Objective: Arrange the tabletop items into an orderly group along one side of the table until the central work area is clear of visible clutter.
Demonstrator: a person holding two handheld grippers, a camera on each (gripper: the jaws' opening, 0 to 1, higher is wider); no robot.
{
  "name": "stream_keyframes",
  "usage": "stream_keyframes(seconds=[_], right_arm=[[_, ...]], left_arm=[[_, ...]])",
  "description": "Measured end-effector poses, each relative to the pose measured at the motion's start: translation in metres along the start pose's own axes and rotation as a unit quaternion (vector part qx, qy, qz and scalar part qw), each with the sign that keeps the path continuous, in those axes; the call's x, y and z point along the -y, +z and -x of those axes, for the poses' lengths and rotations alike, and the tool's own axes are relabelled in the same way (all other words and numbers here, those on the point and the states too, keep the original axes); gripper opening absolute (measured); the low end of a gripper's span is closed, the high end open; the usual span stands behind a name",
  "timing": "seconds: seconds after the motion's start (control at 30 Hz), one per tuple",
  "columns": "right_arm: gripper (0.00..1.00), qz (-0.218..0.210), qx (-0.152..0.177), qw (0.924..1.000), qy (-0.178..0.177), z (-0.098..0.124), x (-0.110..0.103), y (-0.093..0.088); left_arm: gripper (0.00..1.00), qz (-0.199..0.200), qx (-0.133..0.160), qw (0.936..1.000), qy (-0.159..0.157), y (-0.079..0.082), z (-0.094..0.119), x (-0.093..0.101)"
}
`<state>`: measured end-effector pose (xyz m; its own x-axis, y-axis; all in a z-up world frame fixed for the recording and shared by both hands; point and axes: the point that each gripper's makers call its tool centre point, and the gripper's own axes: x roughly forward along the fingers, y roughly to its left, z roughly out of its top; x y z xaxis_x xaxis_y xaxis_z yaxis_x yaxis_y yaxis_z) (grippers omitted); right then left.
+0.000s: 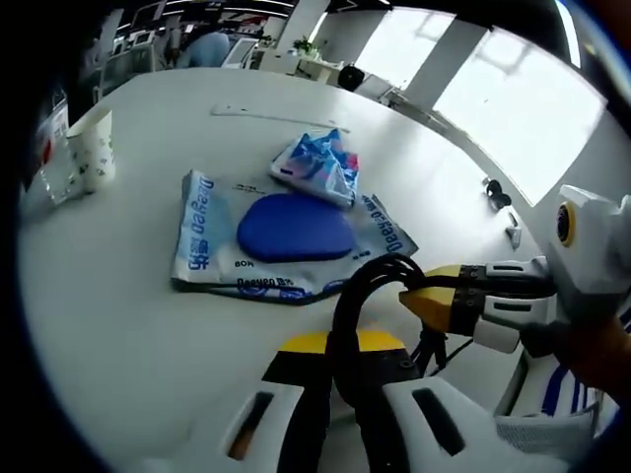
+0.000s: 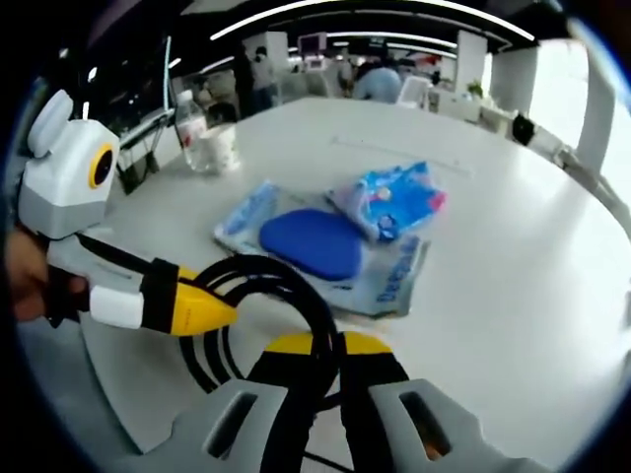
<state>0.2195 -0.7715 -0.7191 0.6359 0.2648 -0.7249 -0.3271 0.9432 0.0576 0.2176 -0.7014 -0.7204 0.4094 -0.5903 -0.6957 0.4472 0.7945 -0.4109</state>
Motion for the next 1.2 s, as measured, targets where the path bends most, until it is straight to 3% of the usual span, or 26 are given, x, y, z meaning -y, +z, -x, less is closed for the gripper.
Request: stream_keyframes(seconds=[0.6, 0.97, 1.2], right_arm=[[0.04, -0.018, -0.021, 0.9991, 0.031, -0.013, -0.025, -0.016], [0.04, -0.023, -0.031, 0.9985, 0.038, -0.020, -0.026, -0.017], [0.04, -0.003, -0.033, 0.9986, 0.041, -0.022, -0.028, -0.014]], left_arm=[[0.05, -0.008, -0.034, 0.9991, 0.025, -0.020, 0.009, -0.021], [0.06, -0.007, -0.046, 0.9983, 0.035, -0.022, 0.006, -0.024], [0.06, -0.011, -0.053, 0.9975, 0.044, -0.025, 0.005, -0.027]])
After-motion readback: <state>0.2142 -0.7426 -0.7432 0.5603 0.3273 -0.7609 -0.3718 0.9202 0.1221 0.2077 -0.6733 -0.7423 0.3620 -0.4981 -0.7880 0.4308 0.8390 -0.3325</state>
